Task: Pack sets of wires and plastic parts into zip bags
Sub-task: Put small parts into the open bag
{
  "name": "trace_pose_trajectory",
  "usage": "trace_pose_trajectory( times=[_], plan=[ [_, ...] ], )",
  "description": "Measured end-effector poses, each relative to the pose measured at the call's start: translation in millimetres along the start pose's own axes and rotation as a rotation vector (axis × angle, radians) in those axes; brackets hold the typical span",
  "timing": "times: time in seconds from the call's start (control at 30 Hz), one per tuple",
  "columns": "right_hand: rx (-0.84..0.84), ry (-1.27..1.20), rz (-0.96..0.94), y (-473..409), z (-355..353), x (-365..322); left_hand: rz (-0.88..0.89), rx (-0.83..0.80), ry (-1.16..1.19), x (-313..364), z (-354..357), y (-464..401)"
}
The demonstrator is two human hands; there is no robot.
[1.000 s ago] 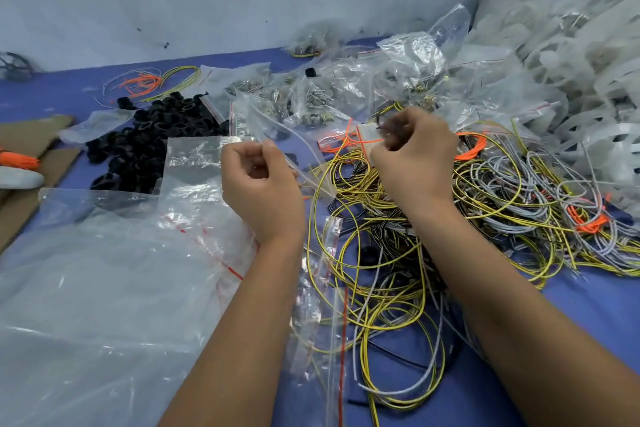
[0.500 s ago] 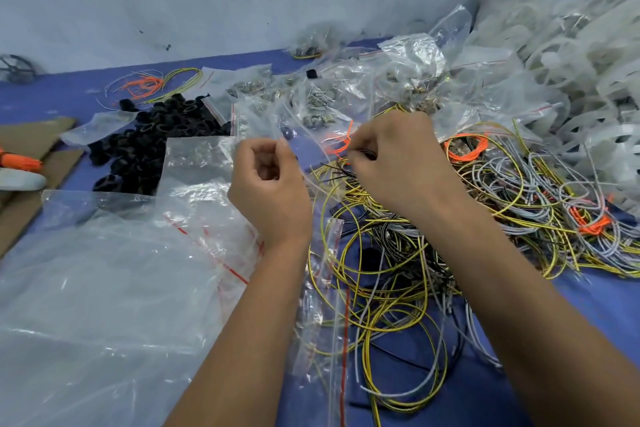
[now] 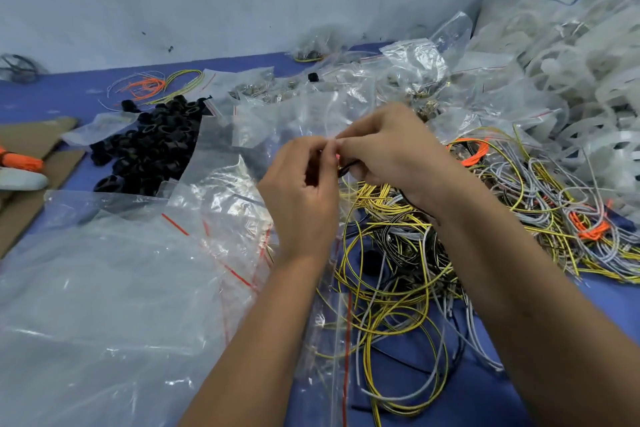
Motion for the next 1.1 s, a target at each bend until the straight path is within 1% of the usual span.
trace_pose_trajectory(
  times=[0.07,0.2,0.27,0.33,0.43,0.5,0.57,0.63,0.7,0.77,0.83,0.9,0.97,1.0,1.03,1.07,1.1],
  plan=[
    [-0.084,-0.215,0.002,-3,7,7,0.032,-0.011,0.008,6,2,1],
    [-0.274,-0.724,-0.002,-3,13,15,0.017,-0.002,0.018,7,2,2],
    [-0.392,-0.823,-0.004,-4,17,17,0.021,-0.006,0.009,10,2,3],
    [-0.452,-0.844,-0.023,-8,22,20,0.034,-0.01,0.008,14,3,5],
    [-0.463,-0.861,0.015,-17,29,25,0.065,-0.029,0.002,21,4,5],
    [-0.503,-0.812,0.073,-21,36,25,0.08,-0.033,-0.011,25,5,6],
    [-0.569,-0.684,0.155,-22,42,25,0.069,-0.006,-0.035,24,5,8],
    [-0.614,-0.622,0.17,-23,46,22,0.036,0.042,-0.052,20,3,10],
    [-0.553,-0.626,0.114,-24,40,17,-0.002,0.079,-0.062,15,0,9],
    [-0.499,-0.599,0.013,-23,27,10,-0.066,0.113,-0.043,8,-1,7],
    [-0.429,-0.437,-0.069,-20,8,6,-0.153,0.137,-0.009,3,-1,5],
    [-0.244,-0.267,-0.135,-15,-19,8,-0.231,0.143,0.03,-3,1,5],
    [0.013,-0.223,-0.15,-2,-47,14,-0.312,0.123,0.091,-11,3,5],
    [0.145,-0.153,-0.141,5,-58,19,-0.357,0.11,0.125,-16,4,5],
    [0.264,-0.012,-0.117,11,-68,25,-0.4,0.096,0.153,-20,5,6],
    [0.355,0.186,-0.081,15,-75,31,-0.438,0.081,0.172,-24,6,6],
    [0.408,0.385,-0.038,18,-79,36,-0.468,0.072,0.192,-28,7,5]
  ],
)
Point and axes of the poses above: each hand's wrist, its own y-axis away from the middle knuckle, its own z-axis out of the palm, x = y × z, the point moved 4 cm from there along -y, towards the middle knuckle, and after that the axes turned 13 degrees about -x, right-handed, at the moved point
